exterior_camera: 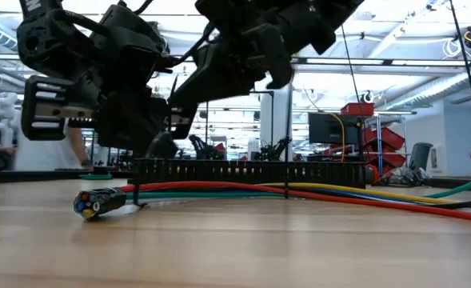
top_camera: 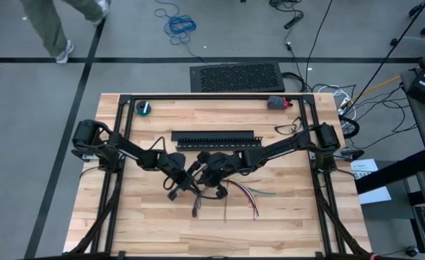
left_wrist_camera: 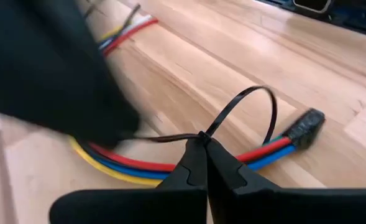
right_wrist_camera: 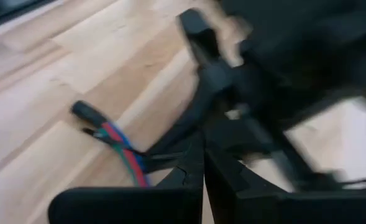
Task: Ziptie cables
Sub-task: Wrap the cables together using a zip tie
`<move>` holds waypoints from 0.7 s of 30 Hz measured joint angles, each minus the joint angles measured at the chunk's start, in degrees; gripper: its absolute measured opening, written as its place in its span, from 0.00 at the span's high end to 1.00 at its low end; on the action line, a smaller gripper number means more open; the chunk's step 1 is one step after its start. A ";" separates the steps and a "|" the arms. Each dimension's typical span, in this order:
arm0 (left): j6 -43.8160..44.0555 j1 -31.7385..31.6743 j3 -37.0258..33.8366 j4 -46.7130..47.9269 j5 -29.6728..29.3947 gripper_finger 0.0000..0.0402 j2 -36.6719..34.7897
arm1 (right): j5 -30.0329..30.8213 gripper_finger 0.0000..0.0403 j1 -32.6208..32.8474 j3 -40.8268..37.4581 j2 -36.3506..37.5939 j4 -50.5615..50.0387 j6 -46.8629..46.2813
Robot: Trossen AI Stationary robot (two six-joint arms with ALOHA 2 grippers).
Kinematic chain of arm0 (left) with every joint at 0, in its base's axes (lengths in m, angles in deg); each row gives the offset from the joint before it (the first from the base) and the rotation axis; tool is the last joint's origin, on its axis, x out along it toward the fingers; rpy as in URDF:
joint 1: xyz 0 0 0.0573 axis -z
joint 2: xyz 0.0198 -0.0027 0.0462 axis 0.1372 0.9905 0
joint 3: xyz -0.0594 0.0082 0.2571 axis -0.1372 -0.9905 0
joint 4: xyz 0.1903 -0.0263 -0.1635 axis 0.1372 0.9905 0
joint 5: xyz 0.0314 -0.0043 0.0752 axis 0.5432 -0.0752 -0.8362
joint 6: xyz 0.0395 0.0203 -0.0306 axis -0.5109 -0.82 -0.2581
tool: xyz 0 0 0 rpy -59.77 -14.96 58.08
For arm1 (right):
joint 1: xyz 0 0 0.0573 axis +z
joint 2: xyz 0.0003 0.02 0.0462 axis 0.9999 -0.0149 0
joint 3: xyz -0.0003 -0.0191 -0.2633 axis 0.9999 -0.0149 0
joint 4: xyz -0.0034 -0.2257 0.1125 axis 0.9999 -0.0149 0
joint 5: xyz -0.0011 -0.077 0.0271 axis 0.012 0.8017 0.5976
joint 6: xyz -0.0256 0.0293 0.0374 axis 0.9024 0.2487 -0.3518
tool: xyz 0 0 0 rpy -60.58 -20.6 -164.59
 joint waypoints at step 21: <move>1.16 0.28 -0.20 1.86 -10.71 1.00 -2.33 | 25.08 0.84 4.80 -0.40 11.34 -11.78 -11.59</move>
